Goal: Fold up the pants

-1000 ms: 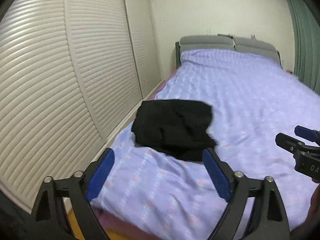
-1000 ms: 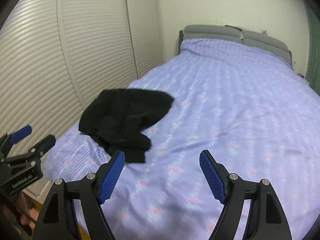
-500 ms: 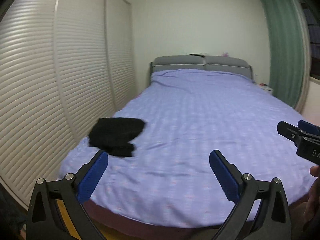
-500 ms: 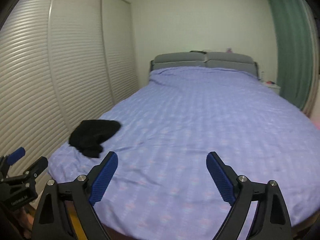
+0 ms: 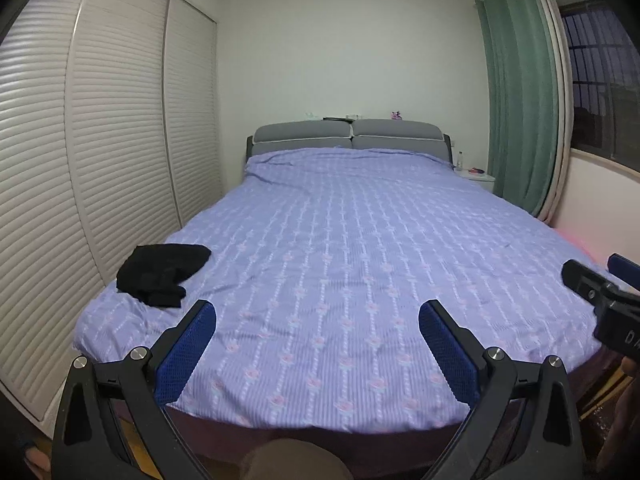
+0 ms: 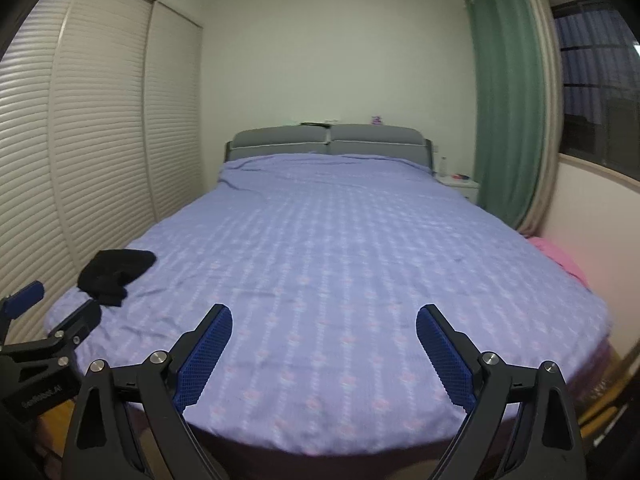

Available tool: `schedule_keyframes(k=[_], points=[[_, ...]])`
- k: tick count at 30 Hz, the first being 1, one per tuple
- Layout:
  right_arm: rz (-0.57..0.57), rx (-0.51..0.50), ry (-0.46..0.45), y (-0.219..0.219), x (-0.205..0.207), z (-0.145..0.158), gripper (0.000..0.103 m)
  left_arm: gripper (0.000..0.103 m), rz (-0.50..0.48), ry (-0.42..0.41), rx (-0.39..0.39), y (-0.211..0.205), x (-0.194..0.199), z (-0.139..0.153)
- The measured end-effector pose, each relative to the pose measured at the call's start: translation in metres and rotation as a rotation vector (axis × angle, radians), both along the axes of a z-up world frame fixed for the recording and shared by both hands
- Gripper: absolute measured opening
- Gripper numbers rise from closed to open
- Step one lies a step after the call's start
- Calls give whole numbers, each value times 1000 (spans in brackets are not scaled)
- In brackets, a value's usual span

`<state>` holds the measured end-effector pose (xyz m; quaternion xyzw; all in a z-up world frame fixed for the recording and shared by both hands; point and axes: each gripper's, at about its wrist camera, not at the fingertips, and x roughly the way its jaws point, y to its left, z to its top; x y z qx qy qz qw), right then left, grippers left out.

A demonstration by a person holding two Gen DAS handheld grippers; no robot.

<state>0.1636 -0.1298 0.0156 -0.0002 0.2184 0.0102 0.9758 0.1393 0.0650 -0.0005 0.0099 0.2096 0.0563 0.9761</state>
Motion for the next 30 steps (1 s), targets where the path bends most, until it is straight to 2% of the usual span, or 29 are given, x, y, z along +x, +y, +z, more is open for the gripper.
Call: schedule_keyframes(k=[6, 10, 14, 20, 30], points=[[-30, 0, -11, -19, -30, 6, 95, 103, -4, -4, -11, -4, -20, 5], [-44, 1, -38, -29, -52, 12, 95, 103, -14, -48, 10, -15, -35, 16], [-64, 28, -54, -38, -69, 13, 95, 103, -47, -45, 27, -29, -46, 17], [-59, 15, -89, -40, -78, 25, 95, 103, -81, -63, 59, -44, -59, 22], [-52, 13, -132, -33, -87, 36, 100, 103, -56, -85, 60, -40, -68, 37]])
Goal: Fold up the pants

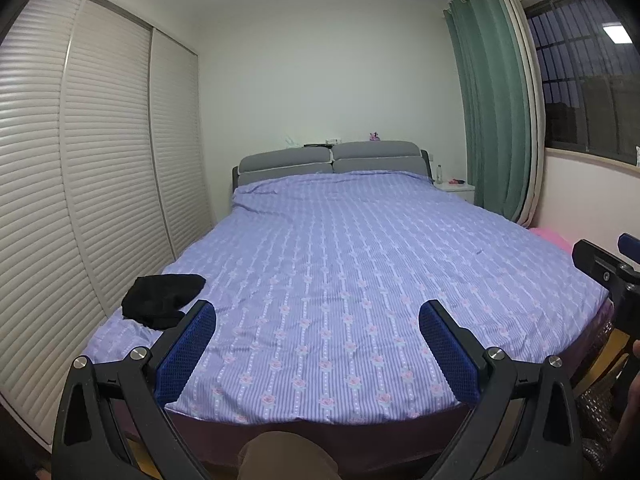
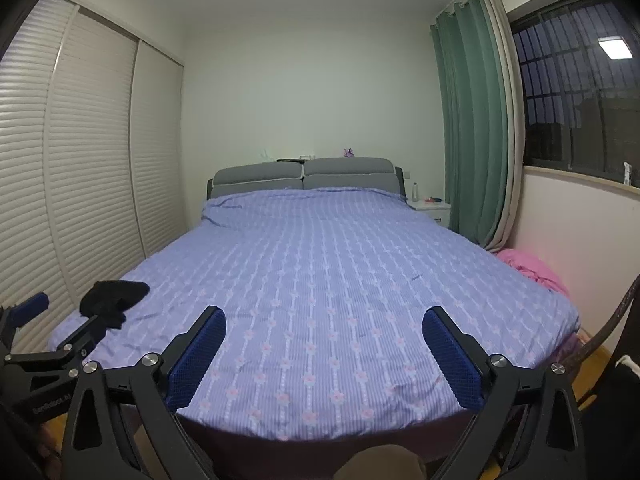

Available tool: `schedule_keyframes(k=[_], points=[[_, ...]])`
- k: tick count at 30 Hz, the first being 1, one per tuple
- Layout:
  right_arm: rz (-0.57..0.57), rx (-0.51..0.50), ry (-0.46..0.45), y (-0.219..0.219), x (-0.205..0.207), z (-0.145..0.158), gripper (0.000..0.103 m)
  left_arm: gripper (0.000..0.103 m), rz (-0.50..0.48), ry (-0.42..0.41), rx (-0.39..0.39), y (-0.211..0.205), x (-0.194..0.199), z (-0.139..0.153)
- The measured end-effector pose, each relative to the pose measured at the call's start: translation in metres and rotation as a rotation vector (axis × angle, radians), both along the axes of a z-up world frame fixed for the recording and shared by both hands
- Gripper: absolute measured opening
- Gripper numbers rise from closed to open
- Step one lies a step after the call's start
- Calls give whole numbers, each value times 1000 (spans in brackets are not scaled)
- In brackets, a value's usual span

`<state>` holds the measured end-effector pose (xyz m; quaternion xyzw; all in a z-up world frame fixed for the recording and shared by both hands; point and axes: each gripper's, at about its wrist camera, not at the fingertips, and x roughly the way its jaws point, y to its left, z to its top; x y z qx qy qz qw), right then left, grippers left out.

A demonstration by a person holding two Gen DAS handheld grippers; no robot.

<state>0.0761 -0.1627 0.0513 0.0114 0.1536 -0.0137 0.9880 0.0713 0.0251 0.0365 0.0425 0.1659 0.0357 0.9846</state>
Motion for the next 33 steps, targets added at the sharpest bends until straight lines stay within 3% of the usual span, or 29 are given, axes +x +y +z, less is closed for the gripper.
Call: schedule_keyframes(k=[33], points=[[-4, 7, -6, -5, -2, -1, 100, 103, 20, 29, 13, -2, 0, -3]])
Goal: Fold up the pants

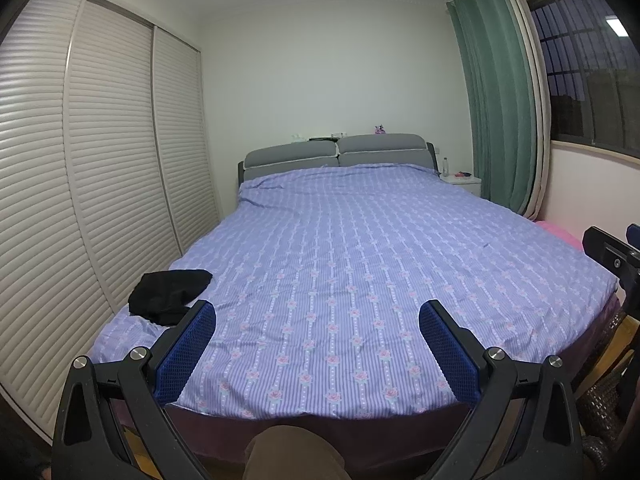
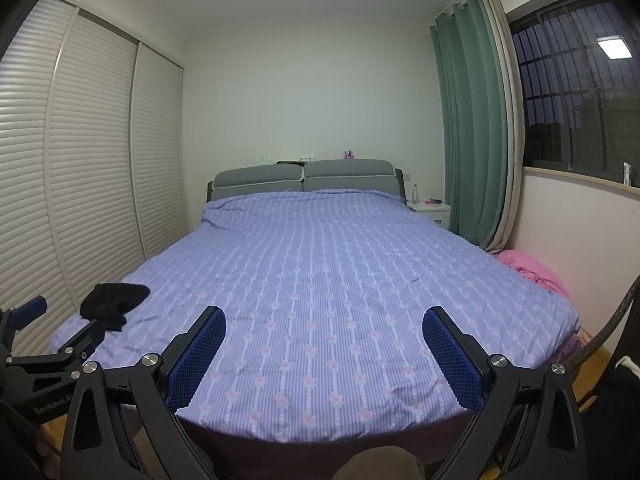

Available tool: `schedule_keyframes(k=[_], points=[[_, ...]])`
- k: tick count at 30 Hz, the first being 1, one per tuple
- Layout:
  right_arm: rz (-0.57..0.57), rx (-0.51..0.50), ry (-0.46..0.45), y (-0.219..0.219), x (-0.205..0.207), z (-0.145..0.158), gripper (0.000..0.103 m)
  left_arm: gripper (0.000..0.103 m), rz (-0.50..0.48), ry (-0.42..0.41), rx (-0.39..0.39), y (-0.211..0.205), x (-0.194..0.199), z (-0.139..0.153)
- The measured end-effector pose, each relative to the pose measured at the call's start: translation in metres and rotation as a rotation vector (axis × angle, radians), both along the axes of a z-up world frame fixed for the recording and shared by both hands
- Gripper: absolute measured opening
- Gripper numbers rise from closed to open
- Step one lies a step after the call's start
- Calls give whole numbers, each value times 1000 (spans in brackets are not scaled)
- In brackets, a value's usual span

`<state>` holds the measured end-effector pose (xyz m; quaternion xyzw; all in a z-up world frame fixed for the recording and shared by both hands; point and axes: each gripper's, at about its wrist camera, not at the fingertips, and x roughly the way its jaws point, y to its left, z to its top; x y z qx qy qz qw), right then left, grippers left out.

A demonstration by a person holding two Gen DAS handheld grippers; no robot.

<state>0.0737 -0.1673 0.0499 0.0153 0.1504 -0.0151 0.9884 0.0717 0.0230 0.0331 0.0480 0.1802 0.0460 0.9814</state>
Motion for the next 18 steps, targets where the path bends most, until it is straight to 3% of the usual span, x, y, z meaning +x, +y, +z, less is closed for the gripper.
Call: schedule_keyframes(k=[18], points=[[-1, -4, -8, -1, 1, 2, 100, 103, -6, -6, -1, -4, -3, 2]])
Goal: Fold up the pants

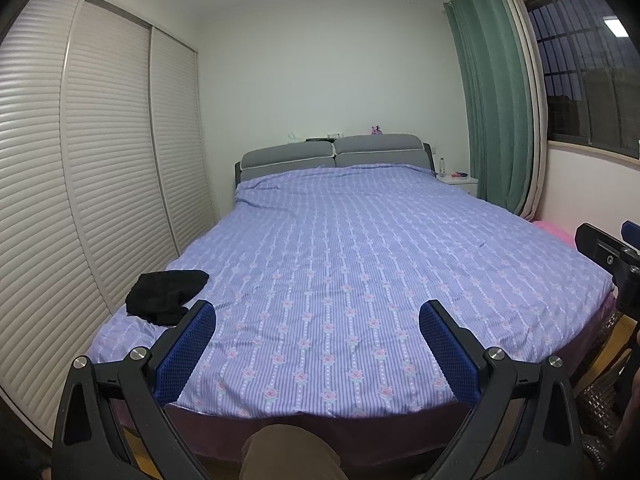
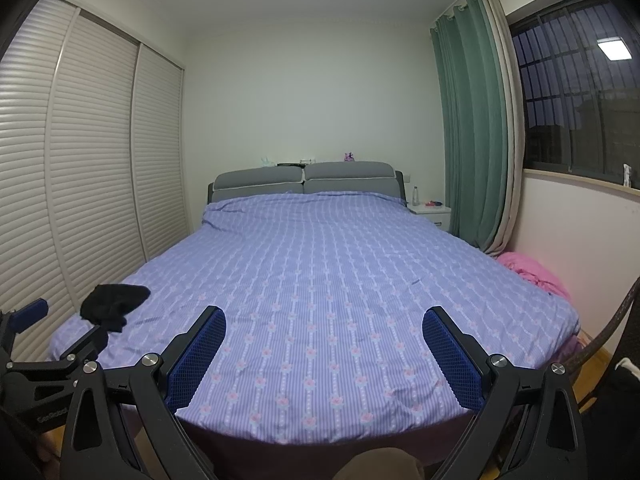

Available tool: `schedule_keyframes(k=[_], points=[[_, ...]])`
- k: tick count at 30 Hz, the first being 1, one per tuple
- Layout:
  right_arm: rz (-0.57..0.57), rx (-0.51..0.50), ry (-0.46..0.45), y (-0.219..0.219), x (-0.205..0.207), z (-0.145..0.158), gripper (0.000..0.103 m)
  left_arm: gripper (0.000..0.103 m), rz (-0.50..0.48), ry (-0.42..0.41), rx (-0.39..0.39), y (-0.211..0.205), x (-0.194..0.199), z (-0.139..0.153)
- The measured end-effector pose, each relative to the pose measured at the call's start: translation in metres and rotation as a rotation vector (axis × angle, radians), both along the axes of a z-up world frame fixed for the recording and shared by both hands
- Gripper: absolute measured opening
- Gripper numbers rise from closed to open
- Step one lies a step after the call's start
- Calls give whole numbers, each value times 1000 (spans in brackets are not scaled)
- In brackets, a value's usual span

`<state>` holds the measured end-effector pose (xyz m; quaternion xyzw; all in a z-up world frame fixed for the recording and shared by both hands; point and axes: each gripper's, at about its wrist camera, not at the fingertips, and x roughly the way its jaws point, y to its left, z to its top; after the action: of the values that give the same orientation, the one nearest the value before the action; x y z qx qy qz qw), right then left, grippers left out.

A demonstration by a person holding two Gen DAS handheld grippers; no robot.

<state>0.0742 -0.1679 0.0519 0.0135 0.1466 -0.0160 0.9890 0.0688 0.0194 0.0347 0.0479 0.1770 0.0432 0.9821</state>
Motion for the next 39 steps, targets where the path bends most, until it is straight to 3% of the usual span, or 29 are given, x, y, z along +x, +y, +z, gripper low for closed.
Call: schedule_keyframes(k=[39], points=[[6, -12, -19, 1, -1, 2, 100, 103, -10, 3, 3, -3, -1, 1]])
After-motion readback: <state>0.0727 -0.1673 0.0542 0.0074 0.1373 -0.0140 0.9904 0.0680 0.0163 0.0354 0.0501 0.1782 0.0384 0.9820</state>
